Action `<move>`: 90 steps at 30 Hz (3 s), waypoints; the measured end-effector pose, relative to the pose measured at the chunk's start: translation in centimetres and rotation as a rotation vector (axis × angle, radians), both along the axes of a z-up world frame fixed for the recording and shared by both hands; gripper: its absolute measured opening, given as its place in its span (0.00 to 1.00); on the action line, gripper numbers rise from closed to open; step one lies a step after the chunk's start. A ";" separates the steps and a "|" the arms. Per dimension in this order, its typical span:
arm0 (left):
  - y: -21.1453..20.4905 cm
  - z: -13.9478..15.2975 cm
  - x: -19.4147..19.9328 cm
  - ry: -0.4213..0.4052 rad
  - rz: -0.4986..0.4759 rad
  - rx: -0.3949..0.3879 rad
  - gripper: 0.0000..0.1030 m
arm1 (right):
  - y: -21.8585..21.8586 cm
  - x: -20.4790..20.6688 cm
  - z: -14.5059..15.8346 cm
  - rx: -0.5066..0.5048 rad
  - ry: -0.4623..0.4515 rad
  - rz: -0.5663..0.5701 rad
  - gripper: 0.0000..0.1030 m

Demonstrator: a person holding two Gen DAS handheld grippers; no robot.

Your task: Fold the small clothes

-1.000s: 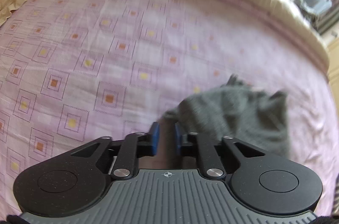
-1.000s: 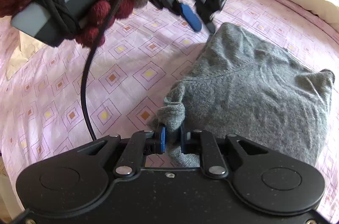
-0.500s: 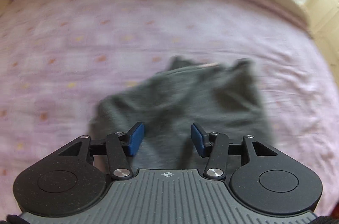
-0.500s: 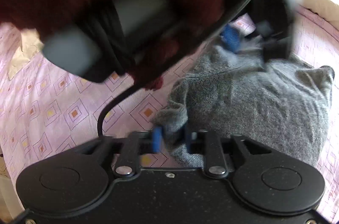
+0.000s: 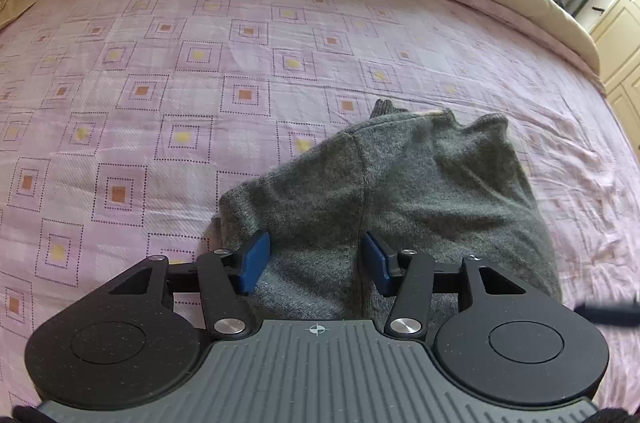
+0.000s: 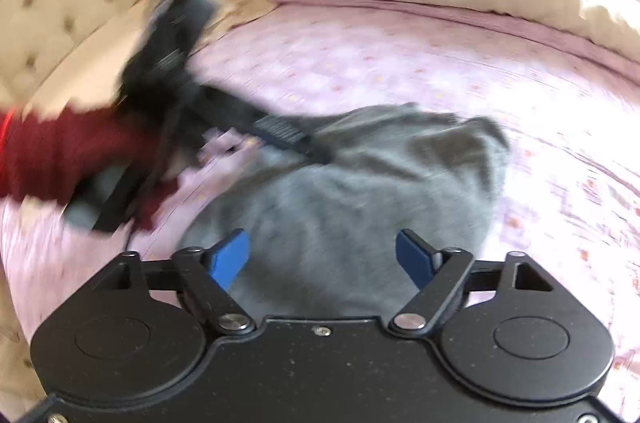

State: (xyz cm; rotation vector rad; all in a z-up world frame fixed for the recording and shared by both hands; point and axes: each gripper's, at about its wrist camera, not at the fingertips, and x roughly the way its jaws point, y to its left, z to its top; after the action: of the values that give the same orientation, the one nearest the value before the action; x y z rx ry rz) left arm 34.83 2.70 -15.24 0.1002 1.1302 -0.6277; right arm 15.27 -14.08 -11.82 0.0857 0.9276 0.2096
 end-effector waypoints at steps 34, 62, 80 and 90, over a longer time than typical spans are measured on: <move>4.9 0.9 1.7 0.107 0.130 -0.090 0.76 | -9.3 -1.8 -5.9 0.395 0.142 -0.358 0.96; 1.1 -0.3 1.6 0.258 0.041 -0.243 0.22 | -7.0 -4.1 -6.3 0.626 0.211 -0.371 0.42; -3.9 -2.0 -13.5 0.278 -0.108 -0.127 0.37 | -10.3 -20.6 -5.1 0.412 0.343 -0.517 0.67; -2.0 2.3 -14.4 0.027 -0.065 -0.001 0.42 | -10.2 -22.1 -2.5 0.305 0.212 -0.484 0.94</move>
State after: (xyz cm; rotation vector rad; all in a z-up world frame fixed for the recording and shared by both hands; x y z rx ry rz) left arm 20.44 0.75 -12.91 0.1286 1.1563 -0.6889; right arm -6.81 -24.32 -14.37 0.6167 1.0514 -0.1127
